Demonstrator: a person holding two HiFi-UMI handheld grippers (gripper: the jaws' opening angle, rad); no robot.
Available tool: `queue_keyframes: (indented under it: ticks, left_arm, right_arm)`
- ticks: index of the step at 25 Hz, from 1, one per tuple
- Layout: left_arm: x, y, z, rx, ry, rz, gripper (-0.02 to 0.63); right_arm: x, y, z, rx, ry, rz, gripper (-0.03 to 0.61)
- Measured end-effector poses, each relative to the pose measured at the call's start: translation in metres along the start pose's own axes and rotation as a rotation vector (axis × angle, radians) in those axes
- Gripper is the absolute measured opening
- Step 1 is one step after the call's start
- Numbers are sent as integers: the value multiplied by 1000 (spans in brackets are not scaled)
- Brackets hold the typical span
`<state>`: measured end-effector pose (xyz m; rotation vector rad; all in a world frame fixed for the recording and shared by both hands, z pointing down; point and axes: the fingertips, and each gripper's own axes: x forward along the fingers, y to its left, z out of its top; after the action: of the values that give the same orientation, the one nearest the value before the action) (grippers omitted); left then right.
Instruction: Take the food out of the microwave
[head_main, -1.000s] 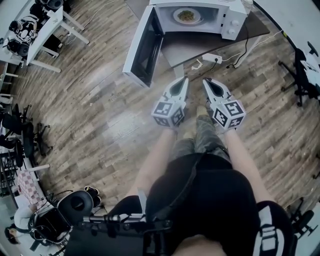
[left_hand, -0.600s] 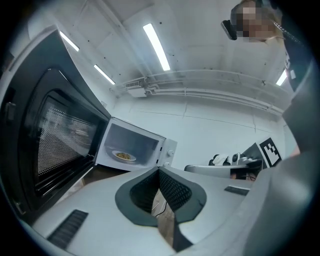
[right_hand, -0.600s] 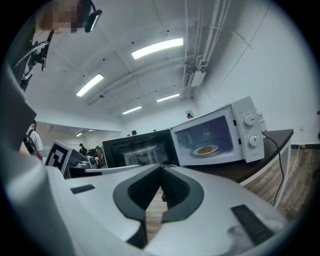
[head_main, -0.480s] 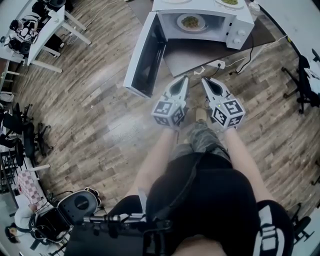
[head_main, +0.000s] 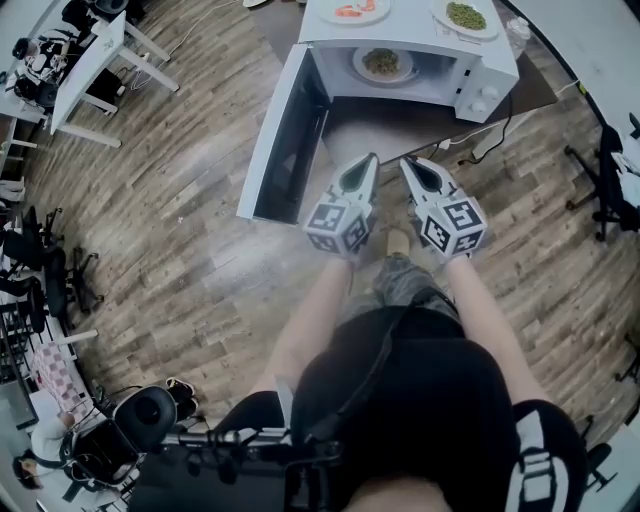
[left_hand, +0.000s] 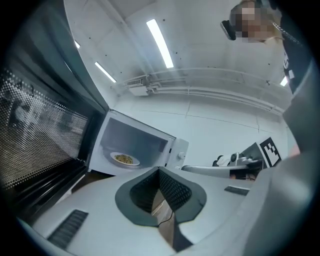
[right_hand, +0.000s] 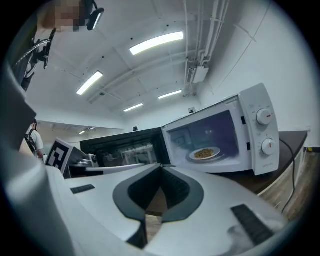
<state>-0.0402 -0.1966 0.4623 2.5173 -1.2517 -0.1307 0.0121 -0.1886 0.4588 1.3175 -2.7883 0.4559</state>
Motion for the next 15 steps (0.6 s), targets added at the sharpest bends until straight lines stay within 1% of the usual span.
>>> queue_keyframes:
  ticks: [5, 11, 15]
  left_arm:
    - [26, 17, 2, 5, 6, 19, 2]
    - [55, 34, 4, -7, -1, 51, 2]
    - [75, 44, 5, -10, -5, 71, 2]
  right_arm:
    - [24, -23, 2, -6, 20, 19, -2]
    - [53, -40, 2, -42, 69, 75, -1]
    - [71, -58, 5, -60, 92, 95, 3]
